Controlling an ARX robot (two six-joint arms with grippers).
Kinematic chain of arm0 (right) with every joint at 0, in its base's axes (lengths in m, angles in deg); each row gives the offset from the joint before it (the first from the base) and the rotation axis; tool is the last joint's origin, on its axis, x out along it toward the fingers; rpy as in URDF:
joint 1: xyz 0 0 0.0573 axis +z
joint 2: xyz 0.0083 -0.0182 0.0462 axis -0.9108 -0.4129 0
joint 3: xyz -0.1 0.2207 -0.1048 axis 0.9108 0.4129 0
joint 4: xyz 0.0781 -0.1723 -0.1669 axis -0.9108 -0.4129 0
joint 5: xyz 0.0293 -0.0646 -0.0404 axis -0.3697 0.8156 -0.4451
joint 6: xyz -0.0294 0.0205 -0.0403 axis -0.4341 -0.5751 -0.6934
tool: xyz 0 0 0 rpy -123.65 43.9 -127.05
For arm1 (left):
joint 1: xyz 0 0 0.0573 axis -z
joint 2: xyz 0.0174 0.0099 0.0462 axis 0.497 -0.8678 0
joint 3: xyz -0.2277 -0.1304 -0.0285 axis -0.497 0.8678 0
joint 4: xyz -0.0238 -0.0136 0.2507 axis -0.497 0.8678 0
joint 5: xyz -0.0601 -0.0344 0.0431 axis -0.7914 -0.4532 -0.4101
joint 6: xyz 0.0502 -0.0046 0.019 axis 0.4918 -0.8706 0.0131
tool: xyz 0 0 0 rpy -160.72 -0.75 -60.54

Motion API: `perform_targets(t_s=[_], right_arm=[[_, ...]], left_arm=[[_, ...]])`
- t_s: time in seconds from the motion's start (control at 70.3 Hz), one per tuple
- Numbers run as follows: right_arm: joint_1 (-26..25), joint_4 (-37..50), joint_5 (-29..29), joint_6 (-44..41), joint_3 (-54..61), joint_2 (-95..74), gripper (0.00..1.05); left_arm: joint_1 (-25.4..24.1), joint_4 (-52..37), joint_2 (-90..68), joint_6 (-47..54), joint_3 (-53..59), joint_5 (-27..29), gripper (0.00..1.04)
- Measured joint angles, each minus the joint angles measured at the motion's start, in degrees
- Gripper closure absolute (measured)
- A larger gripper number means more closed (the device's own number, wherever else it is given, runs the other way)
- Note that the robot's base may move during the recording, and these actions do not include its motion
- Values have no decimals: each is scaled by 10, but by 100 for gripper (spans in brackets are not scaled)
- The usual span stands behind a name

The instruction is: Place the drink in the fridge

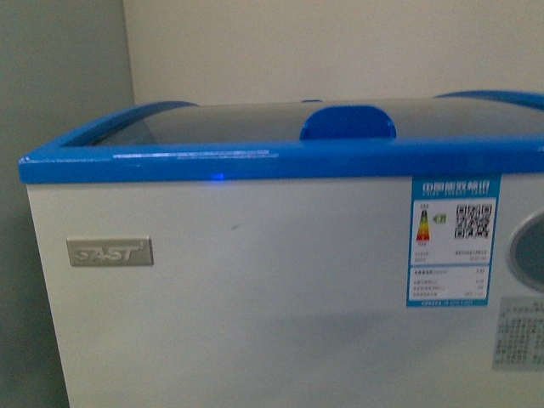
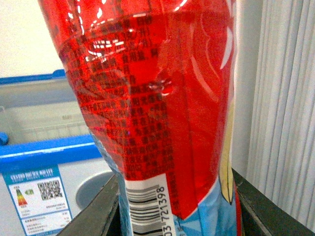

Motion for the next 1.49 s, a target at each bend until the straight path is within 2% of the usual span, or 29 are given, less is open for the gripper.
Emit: perform_targets(t_s=[0.697,0.74,0.754,0.783,0.84,0.911,0.954,1.181,1.494], right_arm=[[0,2,0,2,0,0,62],[0,2,0,2,0,0,62],[0,2,1,2,0,0,62],[0,2,1,2,0,0,62],[0,2,-2,2,0,0,62],[1,2,-1,2,0,0,62],[1,2,-1,2,0,0,62],[1,2,1,2,0,0,62],[1,2,1,2,0,0,62]], left_arm=[[0,0,0,1,0,0,8],[-16,11,-11,-17,-4,-59,8],[-35,18,-27,-33,-10,-114,8],[-46,18,-41,-40,-13,-135,8],[-65,15,-103,-62,-28,-250,8],[-62,-9,-161,-63,-45,-325,8],[-58,-27,-193,-60,-62,-344,8],[-20,-170,-408,22,-187,-407,8],[76,-264,-732,160,-410,-356,8]])
